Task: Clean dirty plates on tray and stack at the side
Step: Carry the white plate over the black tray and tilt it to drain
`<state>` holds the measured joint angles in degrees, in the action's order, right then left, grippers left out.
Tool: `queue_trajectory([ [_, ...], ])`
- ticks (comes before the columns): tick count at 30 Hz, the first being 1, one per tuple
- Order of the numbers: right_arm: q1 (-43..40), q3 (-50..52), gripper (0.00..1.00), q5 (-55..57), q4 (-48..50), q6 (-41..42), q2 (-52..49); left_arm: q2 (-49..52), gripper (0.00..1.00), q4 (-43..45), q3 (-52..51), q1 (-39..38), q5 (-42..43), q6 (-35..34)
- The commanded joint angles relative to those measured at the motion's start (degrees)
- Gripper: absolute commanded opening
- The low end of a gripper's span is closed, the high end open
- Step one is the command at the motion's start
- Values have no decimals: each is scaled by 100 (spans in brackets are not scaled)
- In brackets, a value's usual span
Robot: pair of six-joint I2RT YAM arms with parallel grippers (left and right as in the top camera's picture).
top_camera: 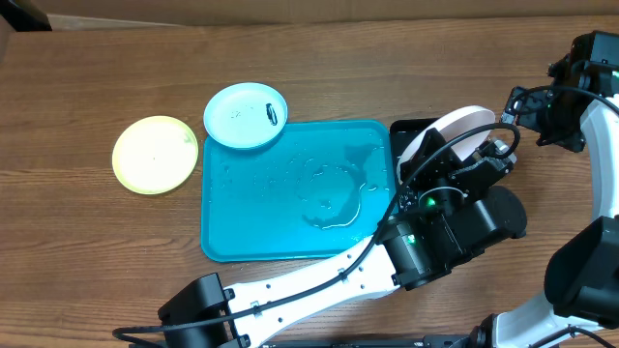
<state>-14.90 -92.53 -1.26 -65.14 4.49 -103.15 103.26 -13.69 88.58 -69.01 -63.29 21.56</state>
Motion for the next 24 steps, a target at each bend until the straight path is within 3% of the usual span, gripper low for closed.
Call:
queue_trajectory([
  [1,-7,-42,100,-17,31,22,26,50,4,46,160,0,-164,-192],
  [7,-7,-42,100,-17,31,22,26,50,4,-20,157,2,-164,-481],
  [11,-7,-42,100,-17,31,22,26,50,4,-610,157,52,227,-1436],
  [18,-7,-42,100,-17,31,22,26,52,4,-2177,-2,664,2979,-4188],
  [21,-7,-42,100,-17,31,22,26,52,4,-2385,-118,1115,4133,-4699],
  [24,-7,-42,100,-17,31,22,26,48,4,-2505,-120,1635,5477,-4732],
])
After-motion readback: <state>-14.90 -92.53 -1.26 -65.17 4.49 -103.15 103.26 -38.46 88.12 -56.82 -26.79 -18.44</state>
